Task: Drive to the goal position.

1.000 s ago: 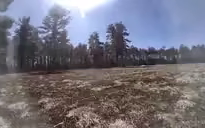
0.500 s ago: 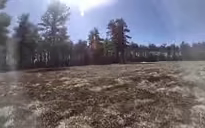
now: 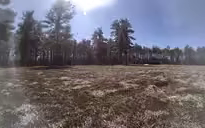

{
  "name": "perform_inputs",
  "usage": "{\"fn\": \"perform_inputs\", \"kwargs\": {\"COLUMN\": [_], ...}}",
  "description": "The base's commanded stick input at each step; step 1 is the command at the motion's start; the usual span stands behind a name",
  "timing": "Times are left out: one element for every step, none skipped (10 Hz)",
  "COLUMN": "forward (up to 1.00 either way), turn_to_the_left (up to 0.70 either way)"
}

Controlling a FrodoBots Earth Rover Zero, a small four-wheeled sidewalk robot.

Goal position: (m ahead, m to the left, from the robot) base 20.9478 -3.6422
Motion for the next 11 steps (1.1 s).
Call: {"fn": "perform_inputs", "kwargs": {"forward": [0.7,0.7,0.7,0.7,0.7,0.7,0.7,0.7,0.7,0.7,0.7], "turn_to_the_left": [0.0,0.0,0.0,-0.04,-0.29,-0.35,-0.35,-0.35,-0.35,-0.35,-0.35]}}
